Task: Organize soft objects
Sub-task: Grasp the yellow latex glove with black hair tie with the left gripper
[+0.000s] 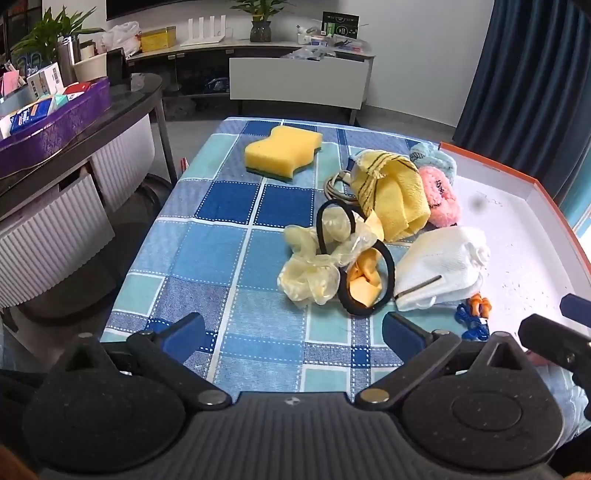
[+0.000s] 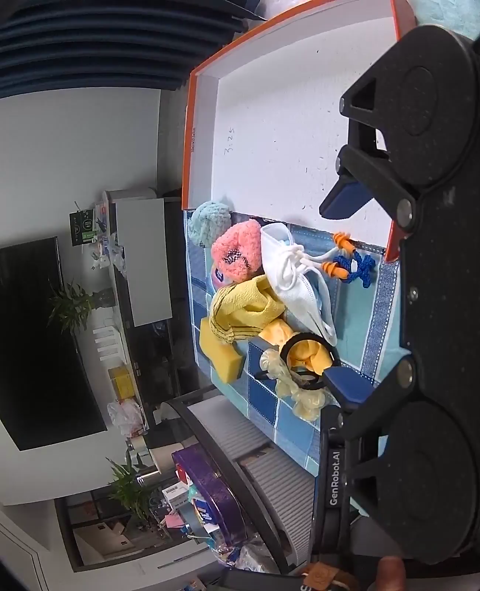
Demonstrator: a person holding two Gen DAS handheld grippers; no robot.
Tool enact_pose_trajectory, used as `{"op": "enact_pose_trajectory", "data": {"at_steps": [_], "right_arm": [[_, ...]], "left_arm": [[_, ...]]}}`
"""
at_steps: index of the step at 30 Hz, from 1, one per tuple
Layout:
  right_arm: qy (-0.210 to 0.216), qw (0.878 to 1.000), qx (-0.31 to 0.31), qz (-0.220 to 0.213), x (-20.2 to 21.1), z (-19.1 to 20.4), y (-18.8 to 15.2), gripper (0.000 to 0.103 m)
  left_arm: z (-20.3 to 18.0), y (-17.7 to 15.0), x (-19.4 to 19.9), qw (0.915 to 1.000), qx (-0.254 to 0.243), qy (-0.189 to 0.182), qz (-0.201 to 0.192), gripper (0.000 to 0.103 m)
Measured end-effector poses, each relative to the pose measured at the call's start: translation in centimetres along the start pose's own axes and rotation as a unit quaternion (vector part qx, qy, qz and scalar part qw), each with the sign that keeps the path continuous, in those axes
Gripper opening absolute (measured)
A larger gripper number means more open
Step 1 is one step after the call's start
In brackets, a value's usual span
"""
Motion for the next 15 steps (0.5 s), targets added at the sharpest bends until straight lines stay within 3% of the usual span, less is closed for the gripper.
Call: {"op": "enact_pose_trajectory", "data": {"at_steps": [15], "right_arm": [[0.006, 1.000, -0.024, 0.005, -1.3, -0.9, -0.1, 0.102]], "left_arm": [[0.6, 0.9, -1.1, 1.0000, 0.001, -0.006, -0.002, 0.103]]}}
Point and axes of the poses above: each gripper's, at about its wrist camera, not at the fingertips, and x roughly against the way its jaws point, z to its left, y to its top, the point moved 8 cm from there along -x, roughly the way its jaws point, and after that the axes turned 10 degrees about -x, right-handed, at the moved point
